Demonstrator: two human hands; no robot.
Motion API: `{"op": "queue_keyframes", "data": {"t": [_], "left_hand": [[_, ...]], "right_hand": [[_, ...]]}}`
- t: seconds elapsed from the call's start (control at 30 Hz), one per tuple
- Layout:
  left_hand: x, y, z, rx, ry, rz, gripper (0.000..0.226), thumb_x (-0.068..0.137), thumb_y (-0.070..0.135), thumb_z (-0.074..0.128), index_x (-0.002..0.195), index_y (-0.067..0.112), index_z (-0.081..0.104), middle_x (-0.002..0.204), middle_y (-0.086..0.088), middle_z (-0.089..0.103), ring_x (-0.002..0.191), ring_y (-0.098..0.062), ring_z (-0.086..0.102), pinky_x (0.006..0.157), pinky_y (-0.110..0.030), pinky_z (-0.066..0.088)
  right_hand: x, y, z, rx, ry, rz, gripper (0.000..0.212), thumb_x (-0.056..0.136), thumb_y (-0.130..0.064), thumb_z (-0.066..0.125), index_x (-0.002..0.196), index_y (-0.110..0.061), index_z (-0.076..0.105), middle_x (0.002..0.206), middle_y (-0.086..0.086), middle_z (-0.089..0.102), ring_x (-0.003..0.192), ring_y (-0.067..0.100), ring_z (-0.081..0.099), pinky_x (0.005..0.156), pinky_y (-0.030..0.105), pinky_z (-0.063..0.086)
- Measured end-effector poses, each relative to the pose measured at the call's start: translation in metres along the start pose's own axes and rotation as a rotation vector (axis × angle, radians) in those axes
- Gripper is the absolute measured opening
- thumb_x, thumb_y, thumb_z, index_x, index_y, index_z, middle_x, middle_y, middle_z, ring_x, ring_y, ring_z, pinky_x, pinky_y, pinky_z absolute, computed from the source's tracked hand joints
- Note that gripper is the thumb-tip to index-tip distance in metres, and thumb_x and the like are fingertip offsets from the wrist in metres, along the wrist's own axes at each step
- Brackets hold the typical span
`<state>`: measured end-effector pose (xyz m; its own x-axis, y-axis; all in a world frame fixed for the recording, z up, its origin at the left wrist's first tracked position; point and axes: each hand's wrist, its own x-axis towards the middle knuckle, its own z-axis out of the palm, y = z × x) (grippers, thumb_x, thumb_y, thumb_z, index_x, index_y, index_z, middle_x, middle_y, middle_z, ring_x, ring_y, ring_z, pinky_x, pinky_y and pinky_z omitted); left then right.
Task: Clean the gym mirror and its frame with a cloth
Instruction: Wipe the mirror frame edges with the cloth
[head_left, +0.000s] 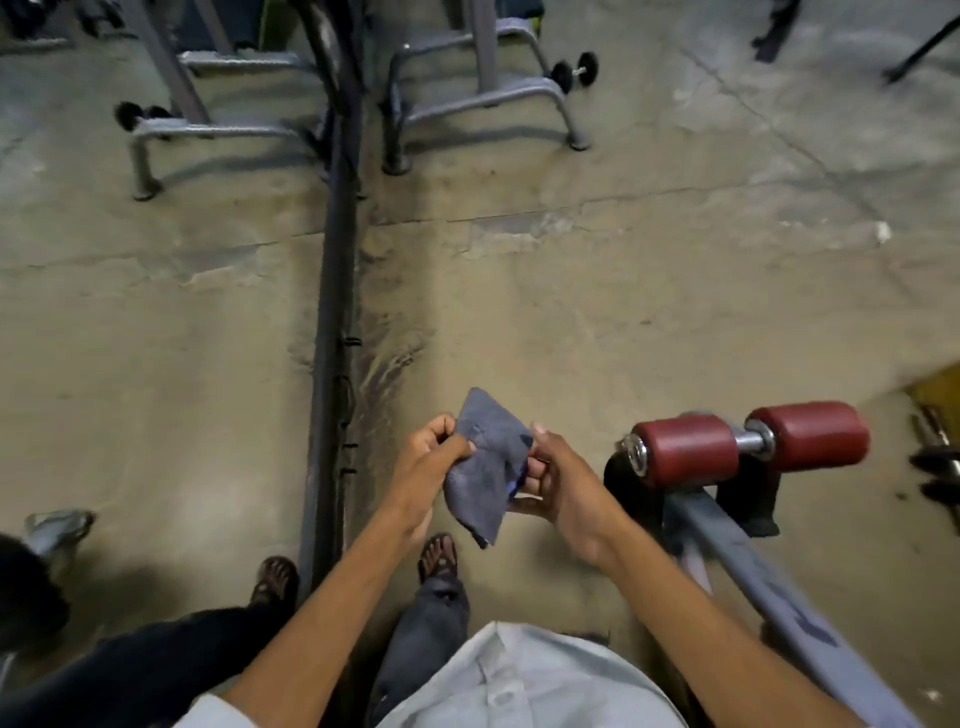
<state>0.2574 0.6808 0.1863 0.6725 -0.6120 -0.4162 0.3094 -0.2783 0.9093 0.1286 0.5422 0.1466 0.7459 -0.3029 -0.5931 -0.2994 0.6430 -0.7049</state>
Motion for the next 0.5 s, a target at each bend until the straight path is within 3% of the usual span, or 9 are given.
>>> {"op": "queue_keyframes", "data": {"t": [0.03,0.1,0.17,0.23,0.33,0.5], "left_hand": [[0.015,0.001,-0.002,0.002,-0.039,-0.029,0.026,0.097,0.0,0.065,0.081,0.011,0.048,0.068,0.006,0.061,0.066,-0.007,0.057,0.063,-0.019,0.048],[0.042,0.001,-0.008,-0.013,-0.107,-0.087,0.008,0.101,-0.003,0.063,0.101,0.005,0.059,0.092,-0.004,0.078,0.083,-0.015,0.073,0.07,-0.022,0.057],[0.064,0.007,-0.011,-0.023,-0.209,-0.136,0.02,0.101,0.005,0.068,0.121,0.005,0.064,0.114,-0.01,0.08,0.099,-0.022,0.078,0.078,-0.027,0.062],[0.09,0.011,-0.009,0.022,-0.33,-0.158,0.028,0.099,0.01,0.072,0.127,0.006,0.065,0.118,-0.01,0.079,0.107,-0.026,0.077,0.086,-0.033,0.064],[0.125,0.016,0.007,0.155,-0.443,-0.147,0.027,0.096,0.004,0.075,0.122,0.008,0.069,0.117,-0.01,0.08,0.107,-0.028,0.077,0.093,-0.039,0.064],[0.162,0.029,0.062,0.323,-0.638,-0.054,0.043,0.093,-0.01,0.071,0.129,0.012,0.065,0.124,-0.011,0.076,0.096,-0.007,0.078,0.078,-0.023,0.062]], "right_hand": [[0.006,-0.004,0.004,0.011,0.042,-0.042,0.051,0.103,-0.044,0.061,0.134,-0.004,0.067,0.124,0.019,0.073,0.111,0.042,0.069,0.097,0.054,0.057],[0.017,-0.012,0.014,0.023,0.147,-0.112,0.033,0.1,-0.025,0.069,0.128,-0.008,0.069,0.122,0.02,0.075,0.107,0.039,0.073,0.083,0.046,0.062],[0.026,-0.019,0.02,0.054,0.263,-0.172,0.027,0.1,-0.012,0.068,0.127,-0.013,0.068,0.12,0.017,0.076,0.1,0.034,0.075,0.074,0.041,0.061],[0.032,-0.026,0.025,0.064,0.383,-0.231,0.03,0.1,-0.008,0.067,0.128,-0.017,0.067,0.118,0.008,0.078,0.101,0.03,0.077,0.074,0.043,0.063],[0.037,-0.027,0.021,0.11,0.586,-0.275,0.027,0.1,-0.005,0.067,0.125,-0.016,0.066,0.113,0.005,0.079,0.102,0.031,0.077,0.077,0.048,0.064],[0.036,-0.026,-0.002,0.267,0.854,-0.314,0.035,0.099,-0.002,0.069,0.128,-0.02,0.062,0.117,0.005,0.077,0.095,0.028,0.078,0.074,0.06,0.064]]}}
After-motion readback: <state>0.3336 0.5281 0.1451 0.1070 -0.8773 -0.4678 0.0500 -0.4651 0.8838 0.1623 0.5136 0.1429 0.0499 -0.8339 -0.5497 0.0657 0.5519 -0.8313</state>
